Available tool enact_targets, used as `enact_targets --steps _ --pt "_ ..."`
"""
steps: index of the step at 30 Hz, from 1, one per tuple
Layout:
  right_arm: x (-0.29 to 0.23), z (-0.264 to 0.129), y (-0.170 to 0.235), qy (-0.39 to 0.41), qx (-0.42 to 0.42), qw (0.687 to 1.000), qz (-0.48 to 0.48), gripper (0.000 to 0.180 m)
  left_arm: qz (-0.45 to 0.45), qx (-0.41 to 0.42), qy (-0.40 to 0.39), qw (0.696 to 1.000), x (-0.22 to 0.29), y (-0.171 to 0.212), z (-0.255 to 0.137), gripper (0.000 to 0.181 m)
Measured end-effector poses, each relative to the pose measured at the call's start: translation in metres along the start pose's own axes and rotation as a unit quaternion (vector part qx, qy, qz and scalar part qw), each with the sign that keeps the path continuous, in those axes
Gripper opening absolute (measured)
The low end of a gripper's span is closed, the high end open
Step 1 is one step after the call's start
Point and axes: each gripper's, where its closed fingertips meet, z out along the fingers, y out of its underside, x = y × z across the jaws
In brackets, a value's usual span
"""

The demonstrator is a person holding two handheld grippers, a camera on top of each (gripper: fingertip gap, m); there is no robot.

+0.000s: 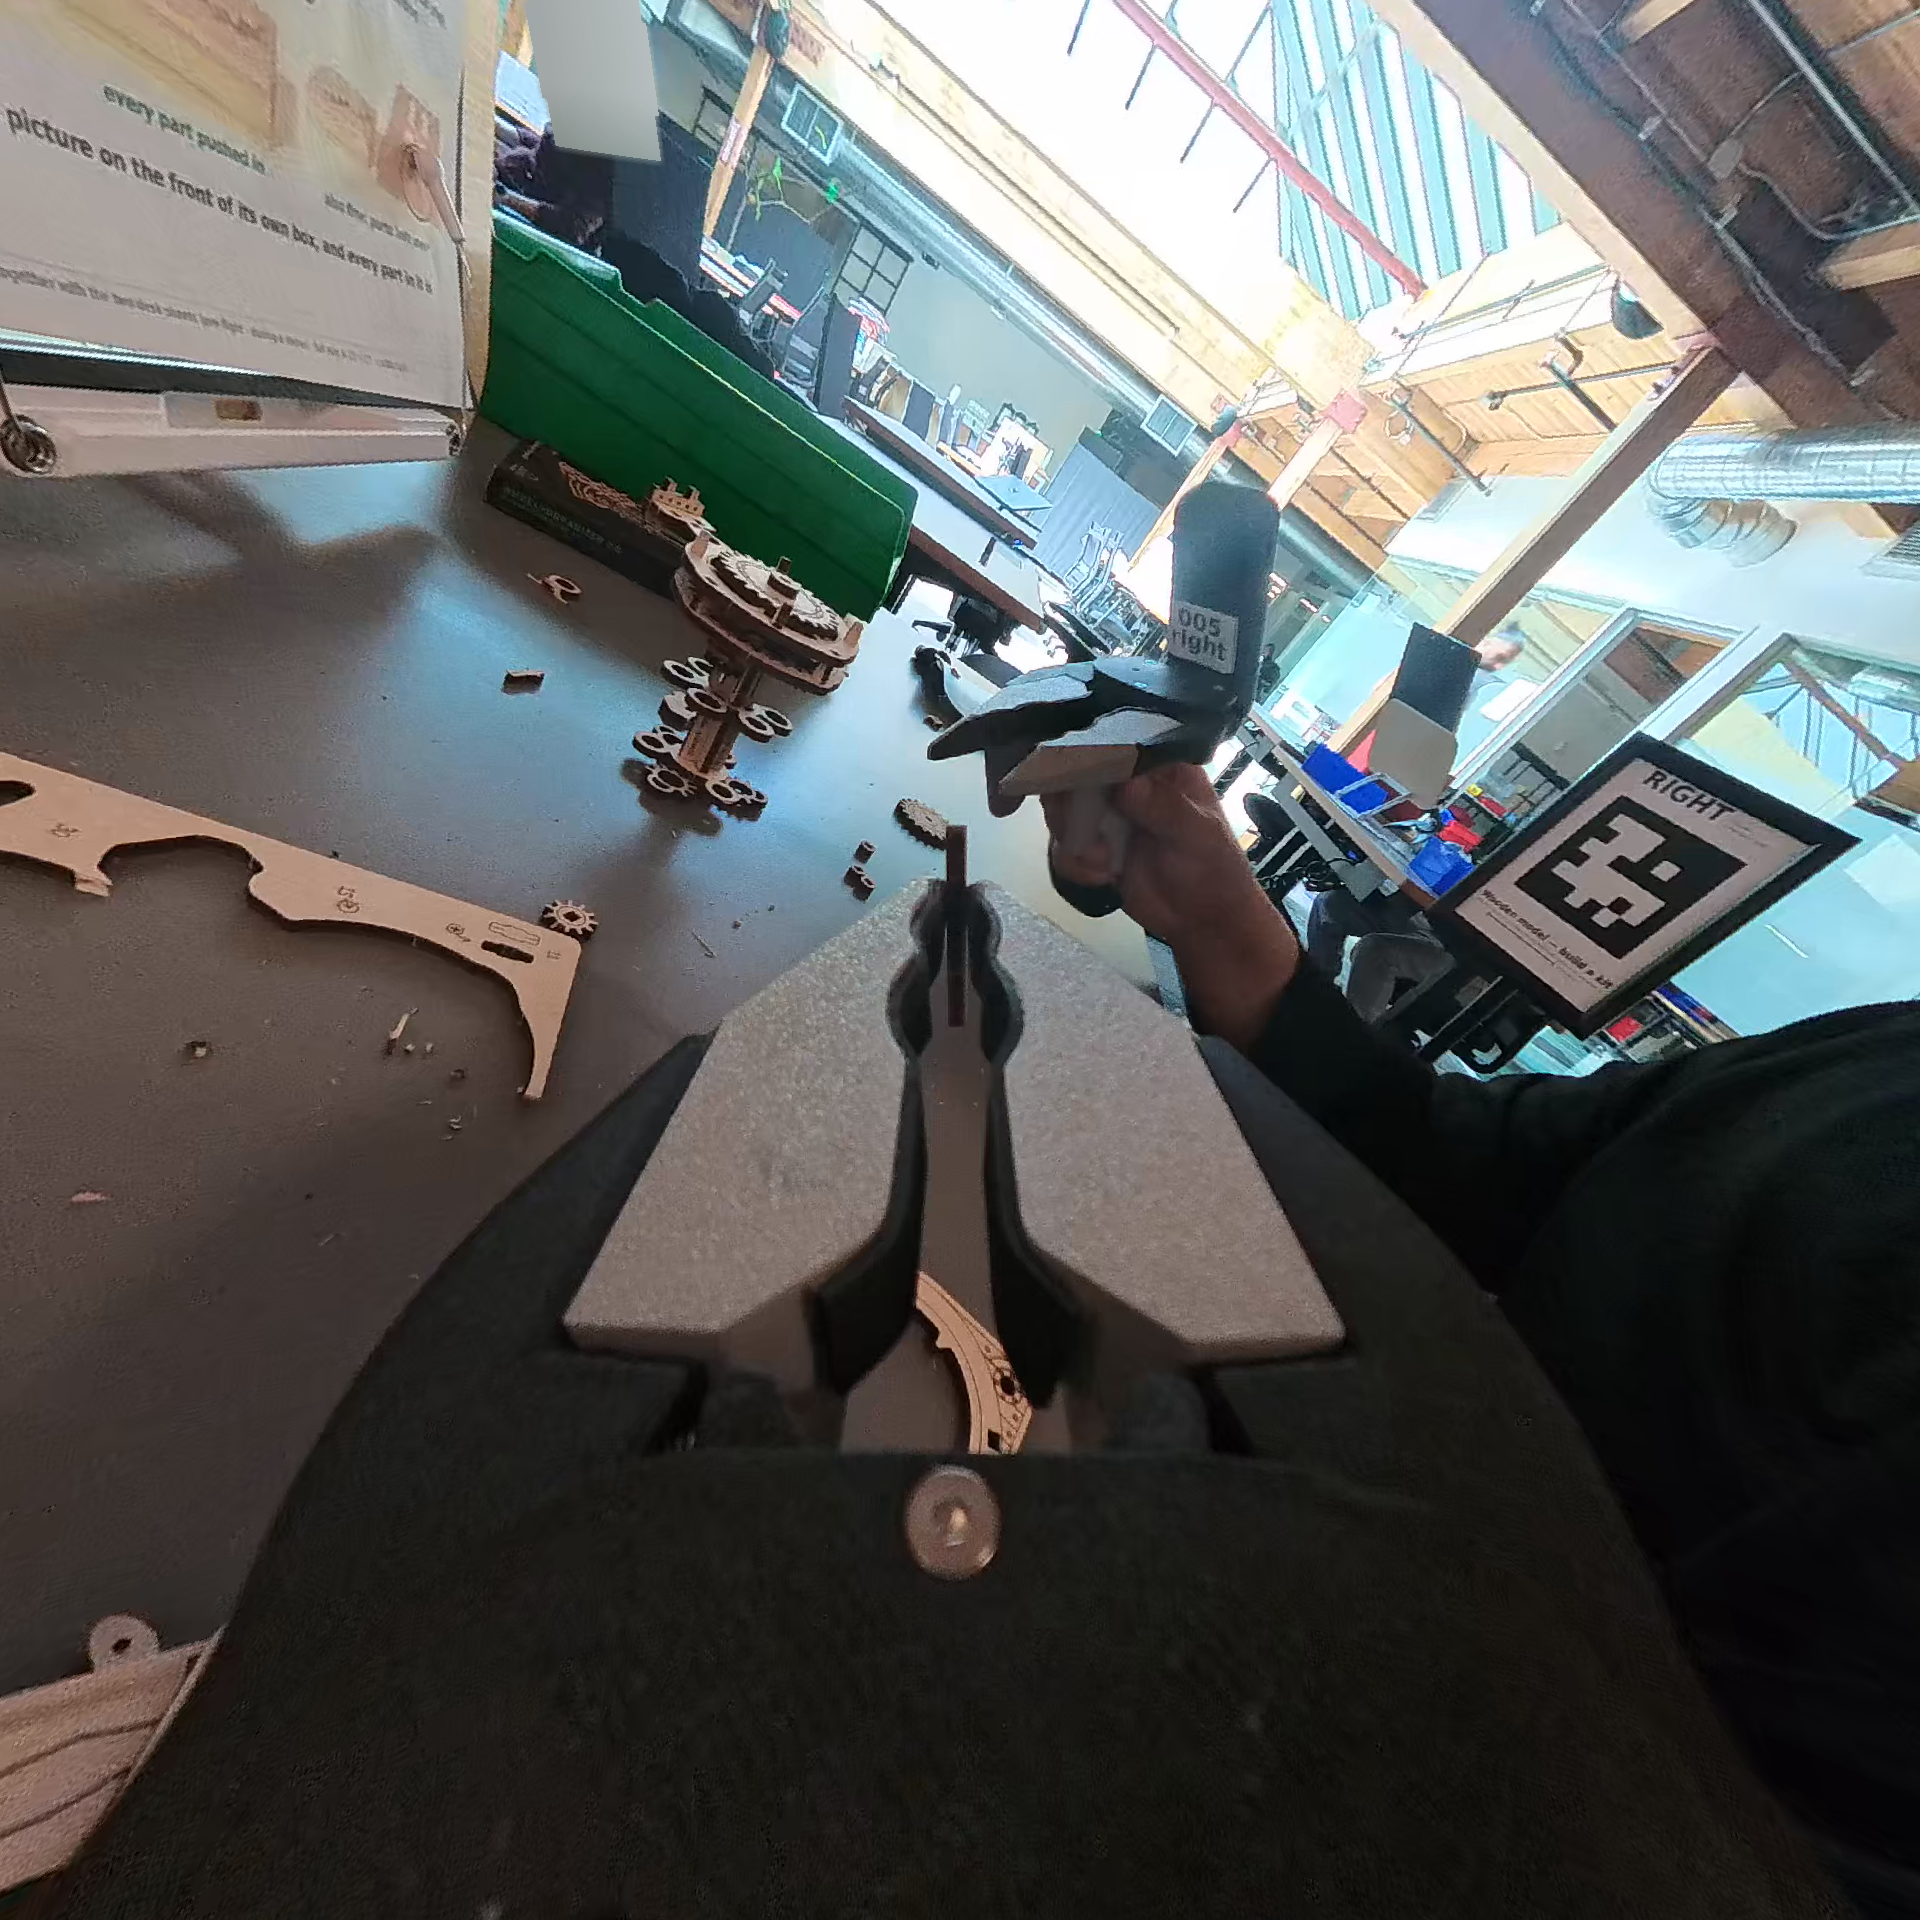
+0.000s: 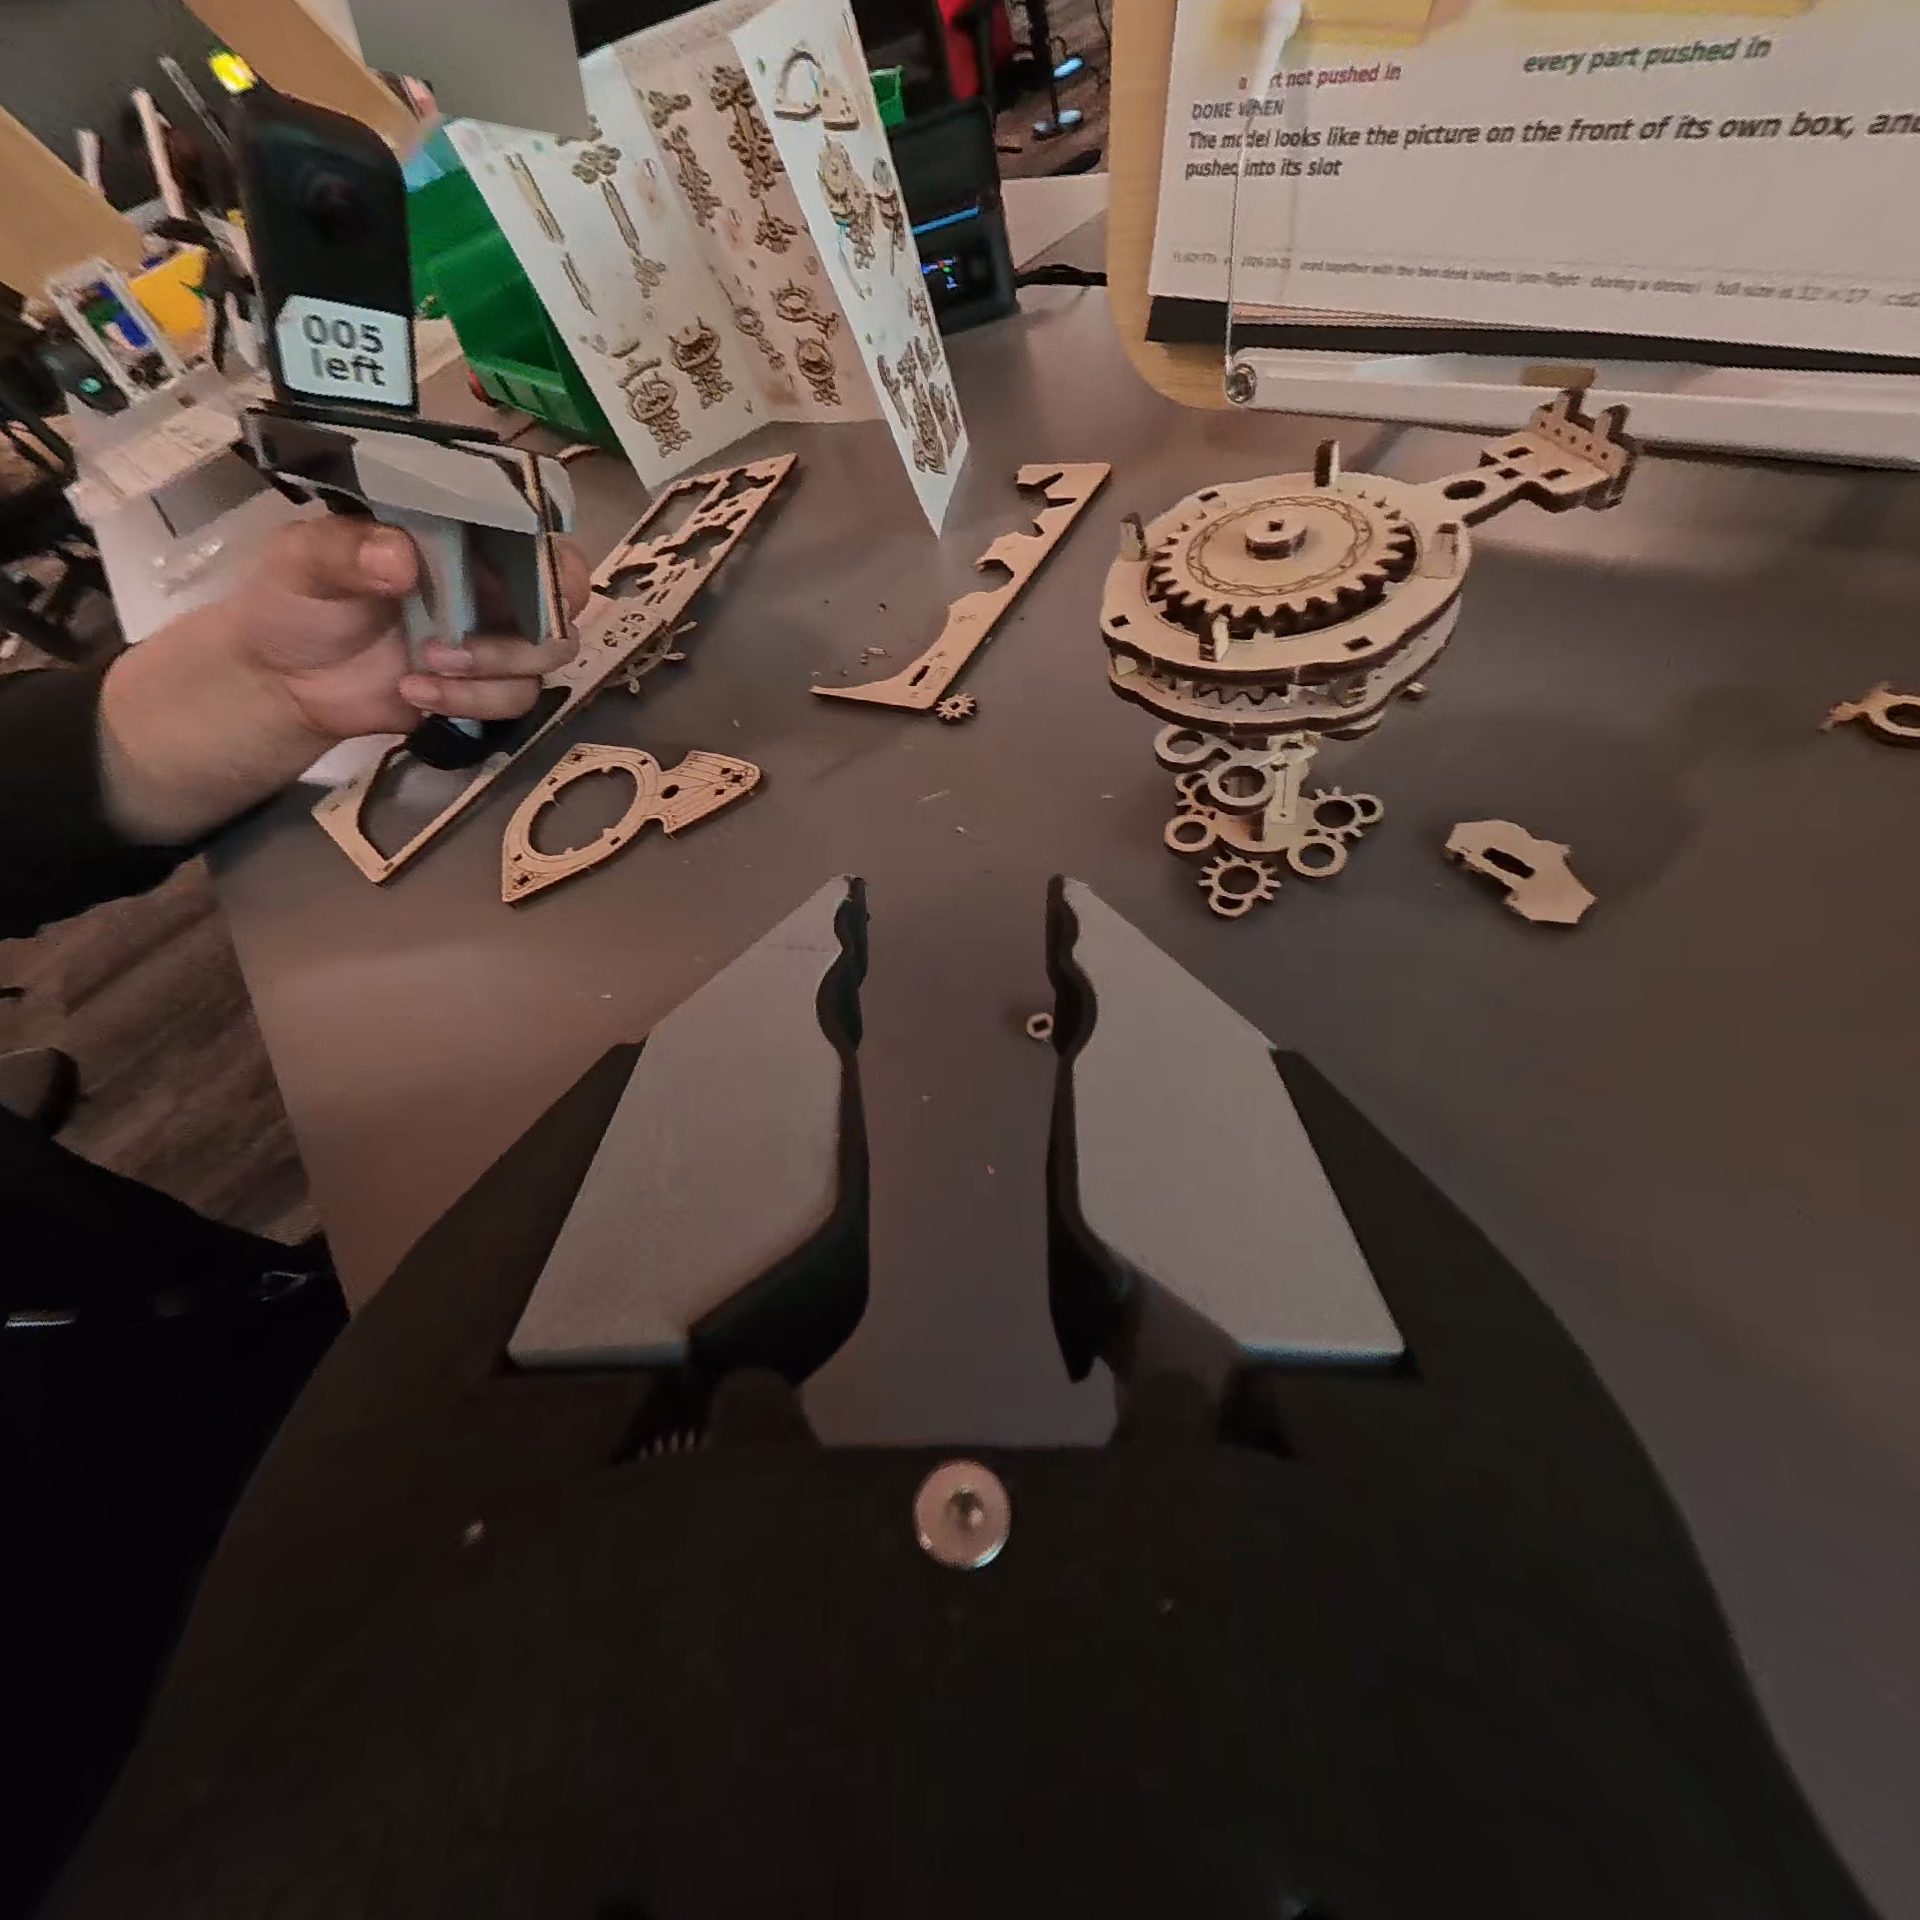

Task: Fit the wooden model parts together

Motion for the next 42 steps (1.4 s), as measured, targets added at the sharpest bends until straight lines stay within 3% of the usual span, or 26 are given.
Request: enact_targets --steps 13,25,34,42 --pt "-0.027 0.035 -0.014 -0.041 0.032 0.996 -0.067 0.027 -0.018 0.001 0.003 1.0 -0.001 -0.001 -0.003 0.001" --pt "-0.034 0.03 -0.018 -0.066 0.06 0.995 -0.043 0.034 -0.053 0.028 0.011 0.998 -0.004 -0.011 -0.009 0.0" --pt "-0.127 0.095 -0.028 -0.215 0.013 0.976 0.019 0.03 -0.069 0.051 0.057 0.995 0.009 -0.017 -0.005 0.001" --pt "-0.137 0.114 -0.04 -0.254 0.023 0.965 0.064 0.017 -0.066 0.051 0.058 0.995 0.013 -0.017 -0.005 0.001"
